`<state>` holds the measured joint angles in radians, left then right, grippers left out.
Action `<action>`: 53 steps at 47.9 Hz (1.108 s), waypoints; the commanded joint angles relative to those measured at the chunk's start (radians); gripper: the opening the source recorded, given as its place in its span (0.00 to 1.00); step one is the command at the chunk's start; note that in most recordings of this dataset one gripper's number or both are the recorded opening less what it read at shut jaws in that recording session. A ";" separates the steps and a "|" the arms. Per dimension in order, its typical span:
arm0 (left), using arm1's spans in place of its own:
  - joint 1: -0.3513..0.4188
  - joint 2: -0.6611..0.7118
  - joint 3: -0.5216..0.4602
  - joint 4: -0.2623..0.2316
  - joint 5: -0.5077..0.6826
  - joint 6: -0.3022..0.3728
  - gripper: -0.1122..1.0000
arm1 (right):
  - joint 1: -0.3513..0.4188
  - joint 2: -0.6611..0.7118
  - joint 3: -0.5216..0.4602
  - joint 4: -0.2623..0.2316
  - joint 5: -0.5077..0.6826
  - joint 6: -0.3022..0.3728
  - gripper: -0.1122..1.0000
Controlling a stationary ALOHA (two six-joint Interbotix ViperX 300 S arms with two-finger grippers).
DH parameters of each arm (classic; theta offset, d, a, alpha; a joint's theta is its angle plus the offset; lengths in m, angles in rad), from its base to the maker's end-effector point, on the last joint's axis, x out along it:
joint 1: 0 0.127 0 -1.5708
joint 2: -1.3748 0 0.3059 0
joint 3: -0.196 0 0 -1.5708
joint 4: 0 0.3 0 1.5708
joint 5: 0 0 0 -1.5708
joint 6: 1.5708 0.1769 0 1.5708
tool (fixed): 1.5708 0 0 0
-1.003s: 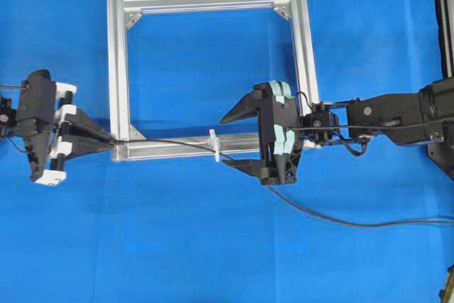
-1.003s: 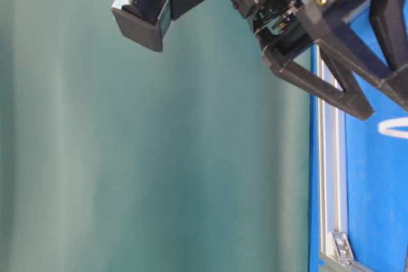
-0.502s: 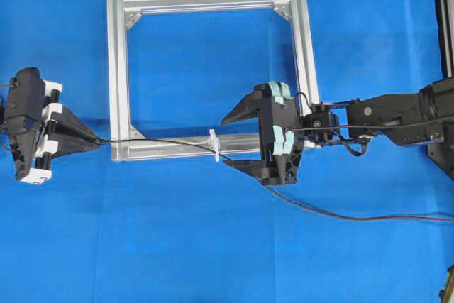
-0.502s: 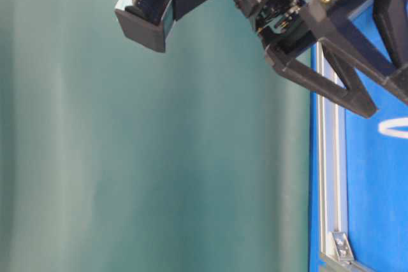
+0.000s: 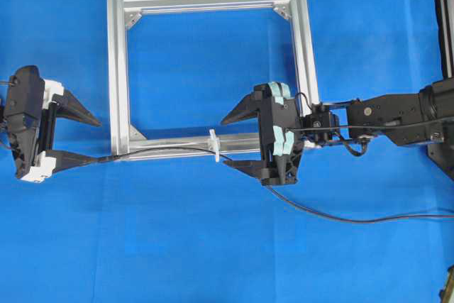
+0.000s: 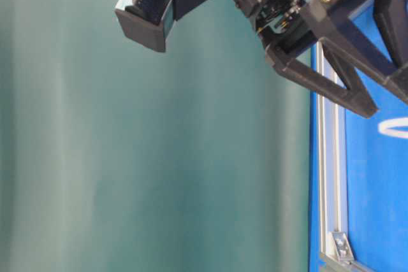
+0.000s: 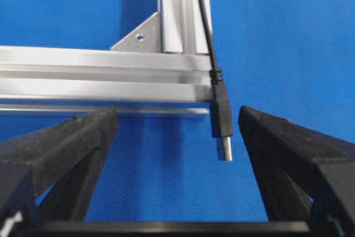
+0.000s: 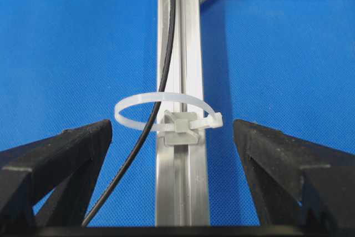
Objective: Insert the wire through the string loop located in the center.
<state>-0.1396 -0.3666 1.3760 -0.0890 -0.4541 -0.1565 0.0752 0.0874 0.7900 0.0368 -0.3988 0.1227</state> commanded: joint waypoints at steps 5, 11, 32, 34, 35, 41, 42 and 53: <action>0.005 -0.006 -0.011 0.000 -0.003 0.003 0.90 | 0.003 -0.031 -0.018 -0.002 0.000 0.000 0.97; 0.005 -0.015 -0.020 0.002 -0.002 0.003 0.90 | 0.003 -0.041 -0.017 -0.002 0.009 0.002 0.97; 0.034 -0.204 -0.077 0.002 0.144 0.040 0.90 | 0.002 -0.219 -0.009 -0.002 0.146 -0.021 0.97; 0.043 -0.224 -0.078 0.003 0.155 0.044 0.90 | 0.002 -0.239 -0.008 -0.002 0.156 -0.029 0.97; 0.046 -0.235 -0.078 0.003 0.160 0.044 0.90 | 0.003 -0.245 -0.008 -0.002 0.160 -0.031 0.97; 0.066 -0.301 -0.080 0.005 0.187 0.052 0.90 | 0.003 -0.281 -0.002 -0.002 0.178 -0.031 0.97; 0.069 -0.311 -0.080 0.005 0.190 0.052 0.90 | 0.003 -0.284 -0.002 -0.002 0.181 -0.031 0.97; 0.089 -0.393 -0.083 0.006 0.247 0.067 0.90 | 0.003 -0.314 0.011 -0.002 0.190 -0.031 0.97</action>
<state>-0.0614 -0.7455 1.3116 -0.0874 -0.2178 -0.0920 0.0767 -0.2010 0.8069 0.0368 -0.2071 0.0905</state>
